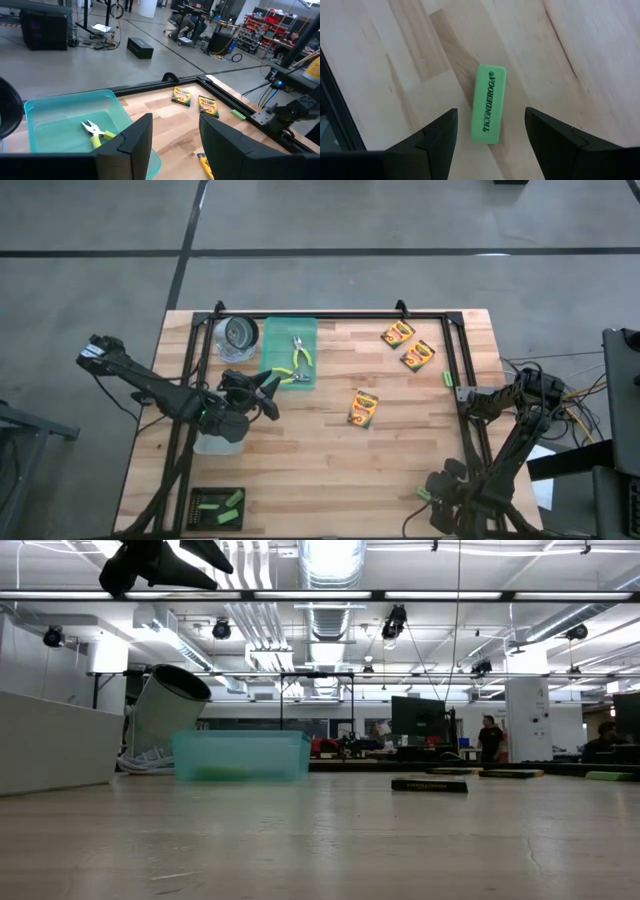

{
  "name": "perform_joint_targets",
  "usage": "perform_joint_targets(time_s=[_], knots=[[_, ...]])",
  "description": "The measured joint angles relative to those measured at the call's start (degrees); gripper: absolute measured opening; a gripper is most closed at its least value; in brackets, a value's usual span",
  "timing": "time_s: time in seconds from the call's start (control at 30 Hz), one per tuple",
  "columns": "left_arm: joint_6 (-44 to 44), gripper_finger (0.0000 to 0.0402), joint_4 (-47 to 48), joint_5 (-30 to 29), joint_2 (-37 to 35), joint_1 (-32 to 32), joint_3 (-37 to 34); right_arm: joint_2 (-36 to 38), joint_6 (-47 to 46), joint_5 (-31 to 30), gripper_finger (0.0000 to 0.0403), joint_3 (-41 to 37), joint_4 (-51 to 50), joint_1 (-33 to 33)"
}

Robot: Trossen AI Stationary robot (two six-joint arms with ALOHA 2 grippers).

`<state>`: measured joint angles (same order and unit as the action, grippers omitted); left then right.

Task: Pick & Place School Supplies
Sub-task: Put the green eraser into the black bin

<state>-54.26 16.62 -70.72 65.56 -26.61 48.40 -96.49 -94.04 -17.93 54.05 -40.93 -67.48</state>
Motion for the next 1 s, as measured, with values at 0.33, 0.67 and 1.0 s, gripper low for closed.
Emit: perform_joint_targets(time_s=[0.33,0.67,1.0], knots=[[0.0,0.0168,0.0,0.0,0.0,0.0,0.0,-0.1,5.1,2.9,0.0224,-0.3,1.5,0.2],[-1.3,0.0168,0.1,0.8,0.0,0.0,0.0,-0.1,4.7,4.6,0.0213,-1.1,1.4,0.4],[-1.4,0.0168,0.0,0.7,0.0,0.0,0.0,0.0,2.8,8.6,0.0159,-3.2,2.5,0.7]])
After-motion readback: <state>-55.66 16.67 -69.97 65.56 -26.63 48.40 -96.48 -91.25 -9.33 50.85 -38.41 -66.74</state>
